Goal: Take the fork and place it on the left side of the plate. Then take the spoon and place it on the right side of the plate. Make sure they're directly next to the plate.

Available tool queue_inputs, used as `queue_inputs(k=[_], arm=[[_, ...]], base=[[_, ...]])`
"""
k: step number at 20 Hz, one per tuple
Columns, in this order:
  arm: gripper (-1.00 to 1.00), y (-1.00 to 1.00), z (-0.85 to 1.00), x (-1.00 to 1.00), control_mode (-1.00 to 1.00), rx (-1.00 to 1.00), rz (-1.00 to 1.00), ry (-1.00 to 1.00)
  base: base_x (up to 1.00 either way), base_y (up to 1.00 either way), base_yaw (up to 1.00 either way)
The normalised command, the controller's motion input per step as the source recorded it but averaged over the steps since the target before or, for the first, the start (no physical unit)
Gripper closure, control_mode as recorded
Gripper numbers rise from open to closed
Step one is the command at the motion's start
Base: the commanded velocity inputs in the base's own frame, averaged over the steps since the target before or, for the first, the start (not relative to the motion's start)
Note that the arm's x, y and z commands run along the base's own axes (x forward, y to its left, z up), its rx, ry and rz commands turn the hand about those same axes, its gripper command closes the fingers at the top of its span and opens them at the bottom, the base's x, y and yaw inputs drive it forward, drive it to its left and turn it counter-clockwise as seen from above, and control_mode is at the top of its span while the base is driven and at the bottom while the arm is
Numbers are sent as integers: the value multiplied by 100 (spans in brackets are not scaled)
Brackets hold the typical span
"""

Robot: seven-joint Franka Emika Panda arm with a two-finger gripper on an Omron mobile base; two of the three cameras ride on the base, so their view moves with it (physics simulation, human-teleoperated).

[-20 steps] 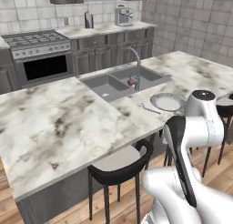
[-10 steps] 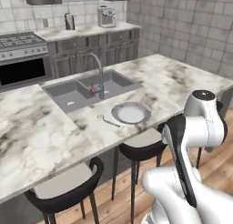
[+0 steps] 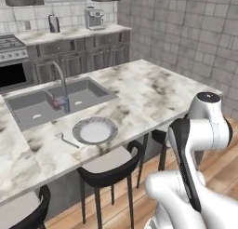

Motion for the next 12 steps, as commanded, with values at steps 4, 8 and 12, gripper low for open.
queue_inputs(k=[4, 8, 12], arm=[[100, 0, 0, 0, 100, 0, 0, 0], [100, 0, 0, 0, 100, 0, 0, 0], [100, 0, 0, 0, 100, 0, 0, 0]], base=[[21, -74, 0], [17, -44, 2], [14, -13, 19]])
